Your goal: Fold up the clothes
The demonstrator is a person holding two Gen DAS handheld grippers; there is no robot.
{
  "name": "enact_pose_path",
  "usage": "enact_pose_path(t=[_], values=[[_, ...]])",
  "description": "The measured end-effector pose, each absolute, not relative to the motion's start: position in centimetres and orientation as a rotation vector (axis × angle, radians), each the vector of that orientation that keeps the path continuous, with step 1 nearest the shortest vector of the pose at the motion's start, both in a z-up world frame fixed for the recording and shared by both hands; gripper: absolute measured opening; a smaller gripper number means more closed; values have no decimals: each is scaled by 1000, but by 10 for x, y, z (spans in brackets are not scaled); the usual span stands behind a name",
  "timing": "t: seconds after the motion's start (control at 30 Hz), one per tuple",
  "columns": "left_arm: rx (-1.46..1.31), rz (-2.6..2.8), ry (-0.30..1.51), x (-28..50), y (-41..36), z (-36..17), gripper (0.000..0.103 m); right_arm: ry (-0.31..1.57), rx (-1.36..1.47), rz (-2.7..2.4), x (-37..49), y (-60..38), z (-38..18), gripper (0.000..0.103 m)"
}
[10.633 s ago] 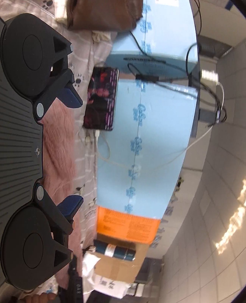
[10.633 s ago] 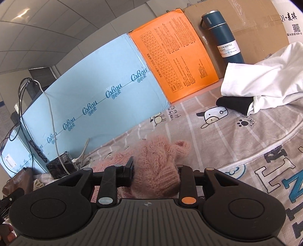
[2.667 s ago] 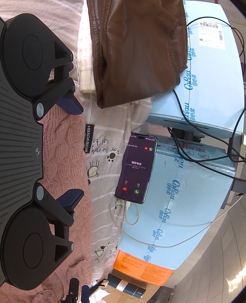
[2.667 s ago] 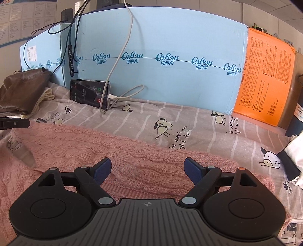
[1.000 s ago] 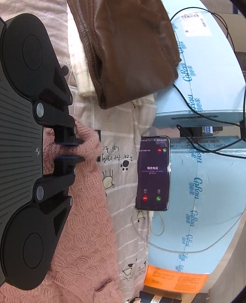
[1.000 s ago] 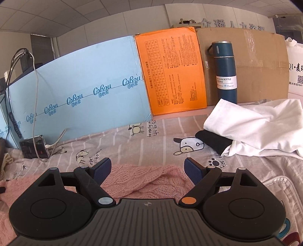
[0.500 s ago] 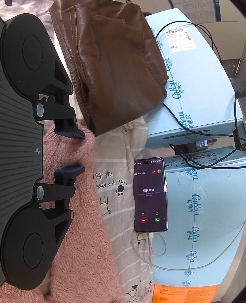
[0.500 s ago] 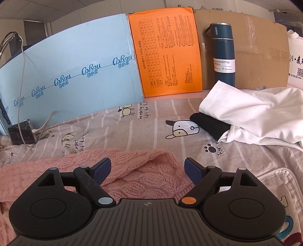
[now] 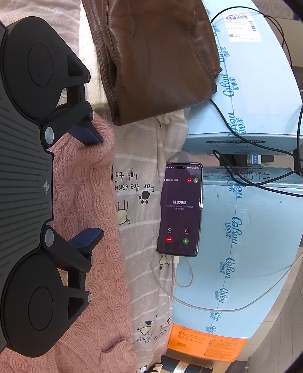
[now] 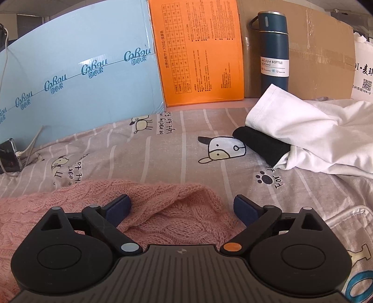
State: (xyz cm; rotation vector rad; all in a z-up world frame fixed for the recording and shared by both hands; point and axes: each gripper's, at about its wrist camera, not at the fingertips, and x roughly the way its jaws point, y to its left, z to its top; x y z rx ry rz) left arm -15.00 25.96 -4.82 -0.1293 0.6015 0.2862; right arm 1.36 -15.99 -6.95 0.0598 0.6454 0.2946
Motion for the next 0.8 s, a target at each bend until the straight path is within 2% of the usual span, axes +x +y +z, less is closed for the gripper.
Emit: enact_pose_path(t=[0.33,0.6,0.8], values=[[-82,208,629,-144,261,-54,87,664,-11,265,10,-152,-75,103],[-142,131,602,-147,267,-60,98,666,-23,261,9,-151,-76,103],[-186,112,590,-151,272,-61,99,666,-21,262,8,-150,-76,103]])
